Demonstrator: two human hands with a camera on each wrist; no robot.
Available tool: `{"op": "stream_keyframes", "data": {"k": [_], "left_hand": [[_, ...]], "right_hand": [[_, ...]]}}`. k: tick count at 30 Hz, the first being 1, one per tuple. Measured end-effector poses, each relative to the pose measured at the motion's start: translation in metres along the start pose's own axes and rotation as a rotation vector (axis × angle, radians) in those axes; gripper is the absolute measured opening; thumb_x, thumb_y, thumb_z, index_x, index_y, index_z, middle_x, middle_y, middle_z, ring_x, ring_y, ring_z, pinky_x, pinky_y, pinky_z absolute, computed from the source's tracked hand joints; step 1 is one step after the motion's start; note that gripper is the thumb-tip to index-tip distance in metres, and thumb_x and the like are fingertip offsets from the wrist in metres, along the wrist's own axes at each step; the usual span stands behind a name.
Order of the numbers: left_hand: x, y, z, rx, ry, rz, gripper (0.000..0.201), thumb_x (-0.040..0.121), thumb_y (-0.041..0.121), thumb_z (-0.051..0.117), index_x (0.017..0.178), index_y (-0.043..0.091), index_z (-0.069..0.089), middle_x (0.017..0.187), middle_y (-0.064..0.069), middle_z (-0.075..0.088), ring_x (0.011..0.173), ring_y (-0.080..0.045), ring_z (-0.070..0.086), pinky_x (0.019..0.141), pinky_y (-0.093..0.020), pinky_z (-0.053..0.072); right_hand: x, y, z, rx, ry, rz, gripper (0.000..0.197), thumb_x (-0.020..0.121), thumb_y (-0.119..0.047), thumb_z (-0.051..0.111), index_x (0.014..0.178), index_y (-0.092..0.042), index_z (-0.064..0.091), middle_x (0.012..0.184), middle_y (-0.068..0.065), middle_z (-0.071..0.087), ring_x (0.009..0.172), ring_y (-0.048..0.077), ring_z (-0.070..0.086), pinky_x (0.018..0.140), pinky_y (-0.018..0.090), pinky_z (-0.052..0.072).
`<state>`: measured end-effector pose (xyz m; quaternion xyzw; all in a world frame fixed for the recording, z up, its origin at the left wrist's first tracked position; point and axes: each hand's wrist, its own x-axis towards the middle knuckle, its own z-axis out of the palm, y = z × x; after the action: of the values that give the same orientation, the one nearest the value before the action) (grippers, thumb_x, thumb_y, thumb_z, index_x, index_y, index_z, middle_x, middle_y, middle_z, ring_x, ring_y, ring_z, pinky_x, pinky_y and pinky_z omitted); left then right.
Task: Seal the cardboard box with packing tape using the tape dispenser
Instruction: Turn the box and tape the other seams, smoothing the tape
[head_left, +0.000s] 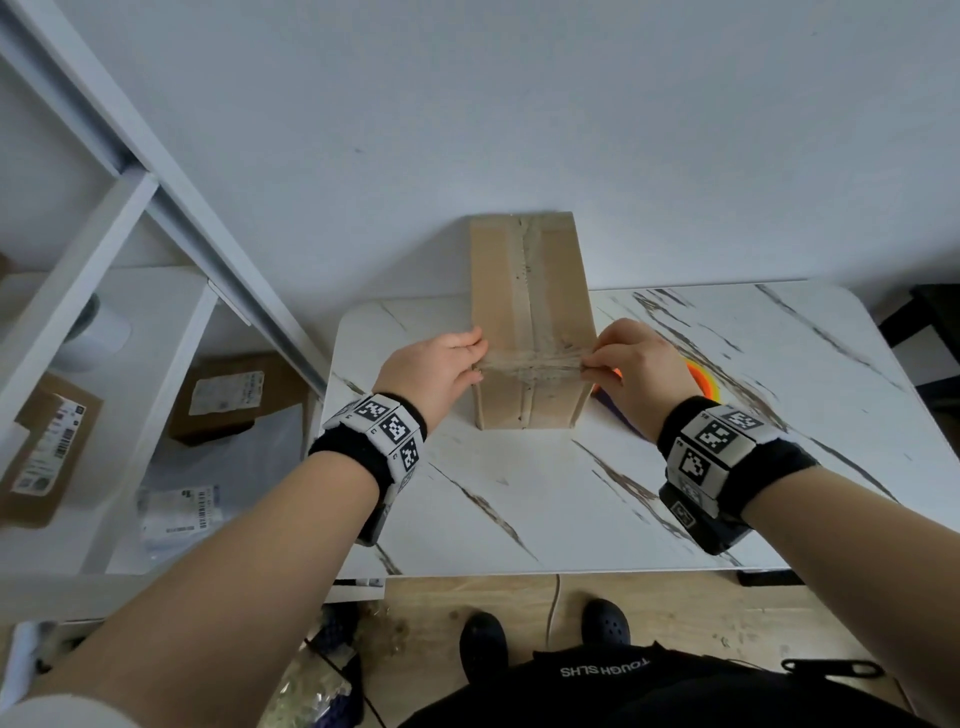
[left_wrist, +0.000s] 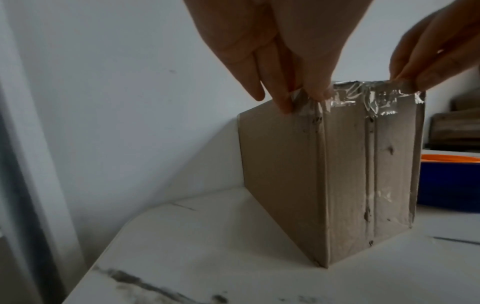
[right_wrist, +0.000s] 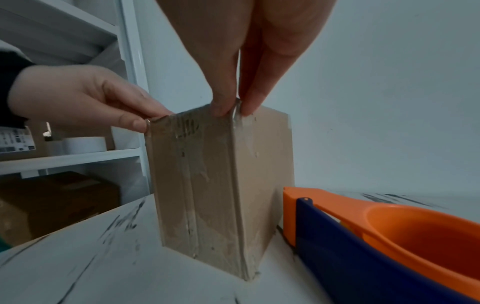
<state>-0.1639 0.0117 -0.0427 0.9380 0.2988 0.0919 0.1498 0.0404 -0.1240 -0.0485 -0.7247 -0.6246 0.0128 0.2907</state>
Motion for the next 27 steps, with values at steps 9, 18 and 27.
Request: {"op": "stream_keyframes", "data": {"k": [9, 18, 27], "left_hand": [[-0.008, 0.013, 0.0, 0.131, 0.044, 0.169, 0.037, 0.073, 0.022, 0.076, 0.106, 0.008, 0.071, 0.113, -0.008, 0.07, 0.095, -0.029, 0.068, 0.091, -0.047, 0.051], [-0.021, 0.034, 0.002, 0.15, 0.082, 0.379, 0.03, 0.075, 0.034, 0.048, 0.073, 0.021, 0.075, 0.067, 0.002, 0.063, 0.076, -0.022, 0.065, 0.101, -0.032, 0.038], [-0.026, -0.008, -0.017, 0.177, -0.076, 0.007, 0.064, 0.085, 0.05, 0.054, 0.139, 0.019, 0.04, 0.148, 0.0, 0.038, 0.137, -0.022, 0.032, 0.114, -0.037, 0.023]], "right_hand": [[0.0, -0.002, -0.007, -0.013, -0.077, 0.039, 0.009, 0.073, 0.005, 0.065, 0.074, 0.005, 0.074, 0.083, 0.023, 0.065, 0.069, 0.038, 0.065, 0.066, 0.041, 0.056], [-0.003, -0.05, -0.009, -0.077, -0.254, 0.448, 0.059, 0.083, -0.047, 0.061, 0.129, -0.011, 0.054, 0.134, 0.015, 0.041, 0.125, 0.03, 0.038, 0.106, 0.032, 0.03], [-0.006, -0.069, 0.007, -0.086, -0.454, 0.343, 0.067, 0.073, -0.047, 0.068, 0.134, -0.029, 0.048, 0.157, 0.015, 0.0, 0.136, 0.039, 0.024, 0.11, 0.039, 0.028]]}}
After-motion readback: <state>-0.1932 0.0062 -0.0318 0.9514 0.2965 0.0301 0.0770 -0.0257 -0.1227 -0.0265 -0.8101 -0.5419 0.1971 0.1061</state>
